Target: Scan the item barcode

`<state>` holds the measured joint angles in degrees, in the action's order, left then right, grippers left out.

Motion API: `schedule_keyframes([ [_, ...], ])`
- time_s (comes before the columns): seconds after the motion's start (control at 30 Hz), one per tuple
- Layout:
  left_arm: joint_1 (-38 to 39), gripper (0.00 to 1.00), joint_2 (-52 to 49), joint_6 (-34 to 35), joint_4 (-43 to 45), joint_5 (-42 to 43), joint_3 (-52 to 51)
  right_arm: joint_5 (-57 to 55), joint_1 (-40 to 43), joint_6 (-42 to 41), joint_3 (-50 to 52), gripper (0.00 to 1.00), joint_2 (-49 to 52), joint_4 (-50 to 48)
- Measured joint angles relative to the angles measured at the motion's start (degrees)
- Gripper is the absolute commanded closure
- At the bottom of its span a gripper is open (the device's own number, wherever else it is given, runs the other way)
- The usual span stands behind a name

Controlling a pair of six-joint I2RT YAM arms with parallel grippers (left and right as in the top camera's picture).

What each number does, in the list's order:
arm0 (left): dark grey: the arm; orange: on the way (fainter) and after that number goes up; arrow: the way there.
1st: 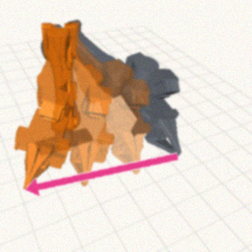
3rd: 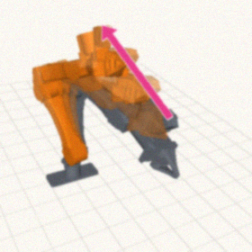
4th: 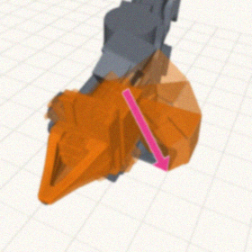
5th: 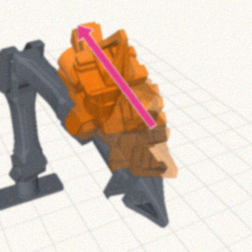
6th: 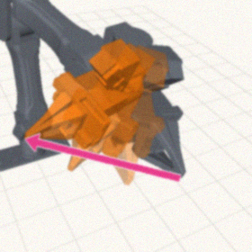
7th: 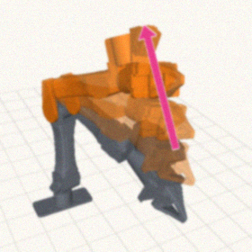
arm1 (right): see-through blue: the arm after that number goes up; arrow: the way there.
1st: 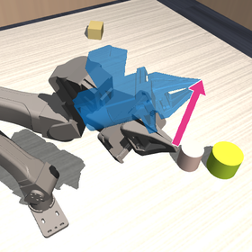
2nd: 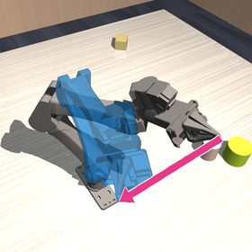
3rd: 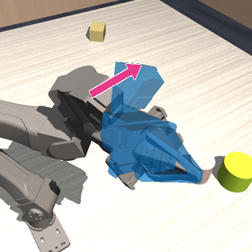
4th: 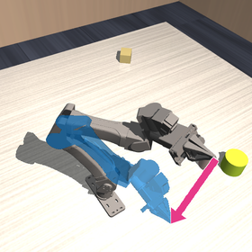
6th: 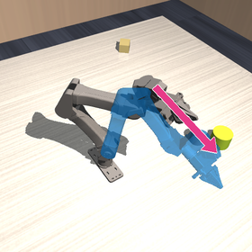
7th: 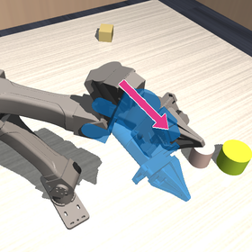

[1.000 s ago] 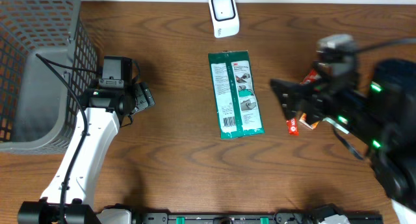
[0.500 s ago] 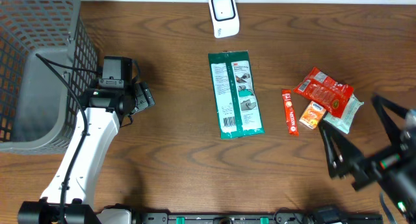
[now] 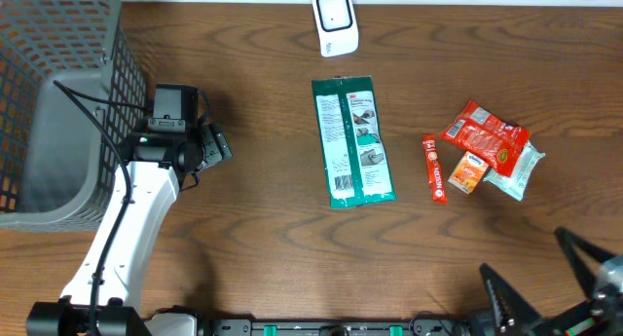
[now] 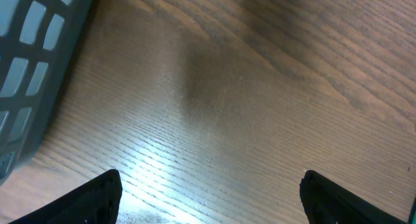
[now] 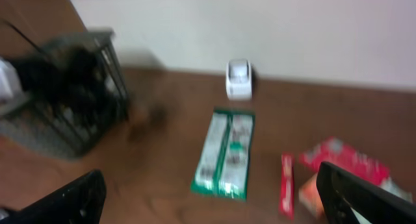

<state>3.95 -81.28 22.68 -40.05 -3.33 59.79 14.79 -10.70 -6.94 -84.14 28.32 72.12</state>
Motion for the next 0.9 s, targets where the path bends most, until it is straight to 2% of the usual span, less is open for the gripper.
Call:
schedule_keyframes([
  [0.2,0.0,0.12,0.0,0.0,0.02,-0.02,0.0,-0.94,2.14,4.55,14.27,0.01,-7.5,0.57],
  [0.4,0.0,0.12,0.0,0.0,0.02,0.0,0.0,-1.46,4.35,9.38,29.94,0.01,-17.62,-8.87],
  [0.57,0.0,0.12,0.0,0.0,-0.02,0.0,0.0,-1.55,7.32,14.53,45.64,0.01,-26.71,-30.69],
  [0.7,0.0,0.12,0.0,0.0,0.02,0.02,0.0,-1.99,7.63,16.28,53.77,0.01,-27.39,-45.24],
  [0.9,0.0,0.11,0.0,0.0,0.02,0.0,0.0,-3.69,7.63,17.16,66.27,0.01,-27.58,-72.28],
])
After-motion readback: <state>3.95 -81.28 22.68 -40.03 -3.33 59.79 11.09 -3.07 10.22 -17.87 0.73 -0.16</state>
